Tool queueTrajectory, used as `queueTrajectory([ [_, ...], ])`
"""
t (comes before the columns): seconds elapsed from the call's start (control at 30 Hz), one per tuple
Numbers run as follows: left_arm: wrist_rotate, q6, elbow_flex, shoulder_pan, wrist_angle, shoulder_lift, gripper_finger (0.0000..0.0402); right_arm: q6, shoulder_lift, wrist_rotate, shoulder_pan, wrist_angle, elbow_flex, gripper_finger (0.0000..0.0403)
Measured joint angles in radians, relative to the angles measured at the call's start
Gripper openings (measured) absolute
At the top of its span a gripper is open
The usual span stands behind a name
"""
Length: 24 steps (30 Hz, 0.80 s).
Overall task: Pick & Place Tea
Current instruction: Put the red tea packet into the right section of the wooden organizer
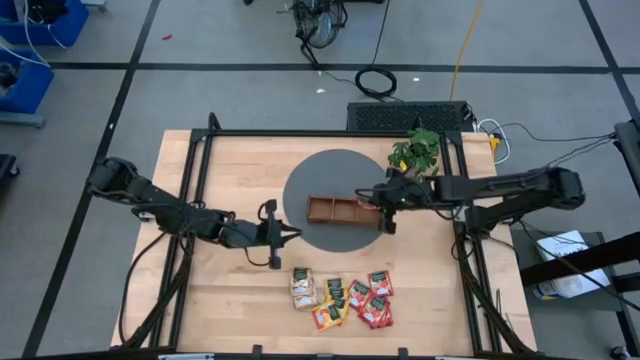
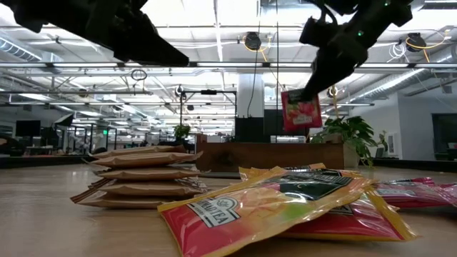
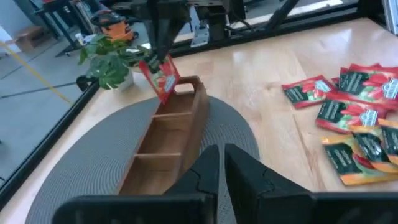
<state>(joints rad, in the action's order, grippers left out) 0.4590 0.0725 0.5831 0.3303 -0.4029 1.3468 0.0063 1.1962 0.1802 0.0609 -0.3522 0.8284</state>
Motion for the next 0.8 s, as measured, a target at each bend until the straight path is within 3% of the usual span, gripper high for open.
queueTrajectory([
  [0.23, -0.037, 0.003, -0.002, -0.001, 0.007, 0.0, 0.0041, -0.033, 0.043, -0.002, 0.017, 0.007, -0.047, 0.0],
  [0.8, -0.043, 0.028, -0.002, 0.0, -0.01, 0.0, 0.0042, -0.079, 0.046, 0.006, 0.018, 0.249, -0.216, 0.0],
])
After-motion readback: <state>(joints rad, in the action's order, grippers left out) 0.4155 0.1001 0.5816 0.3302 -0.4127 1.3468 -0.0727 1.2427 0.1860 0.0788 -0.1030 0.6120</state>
